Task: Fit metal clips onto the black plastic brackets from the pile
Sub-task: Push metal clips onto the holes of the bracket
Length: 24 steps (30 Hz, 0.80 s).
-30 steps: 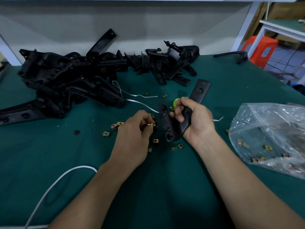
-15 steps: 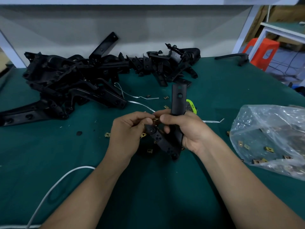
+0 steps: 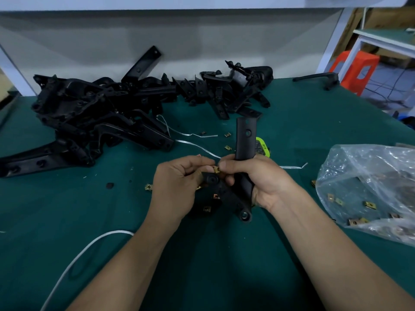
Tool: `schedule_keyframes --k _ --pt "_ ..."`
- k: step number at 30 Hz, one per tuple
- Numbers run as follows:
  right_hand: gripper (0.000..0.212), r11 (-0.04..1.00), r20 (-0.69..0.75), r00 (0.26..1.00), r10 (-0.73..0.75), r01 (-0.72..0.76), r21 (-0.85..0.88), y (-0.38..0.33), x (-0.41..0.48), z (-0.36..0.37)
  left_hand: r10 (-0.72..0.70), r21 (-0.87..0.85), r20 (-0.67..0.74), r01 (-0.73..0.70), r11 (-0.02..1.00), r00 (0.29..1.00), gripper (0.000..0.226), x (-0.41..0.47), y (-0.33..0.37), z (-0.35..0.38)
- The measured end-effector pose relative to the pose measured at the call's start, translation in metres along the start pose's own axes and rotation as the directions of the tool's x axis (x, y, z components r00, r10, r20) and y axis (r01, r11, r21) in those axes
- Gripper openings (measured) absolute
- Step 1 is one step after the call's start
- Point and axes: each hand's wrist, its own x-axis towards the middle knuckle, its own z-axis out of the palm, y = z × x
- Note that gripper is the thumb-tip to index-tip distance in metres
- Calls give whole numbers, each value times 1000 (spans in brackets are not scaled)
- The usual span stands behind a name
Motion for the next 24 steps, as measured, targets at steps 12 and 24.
schedule_keyframes --k 12,24 --pt "21 963 -246 959 -140 190 191 1 1 -4 -205 -139 -165 183 973 965 29 -4 17 -15" --pt "24 920 -275 941 -199 276 279 3 3 1 -332 -262 62 336 904 941 47 -17 15 9"
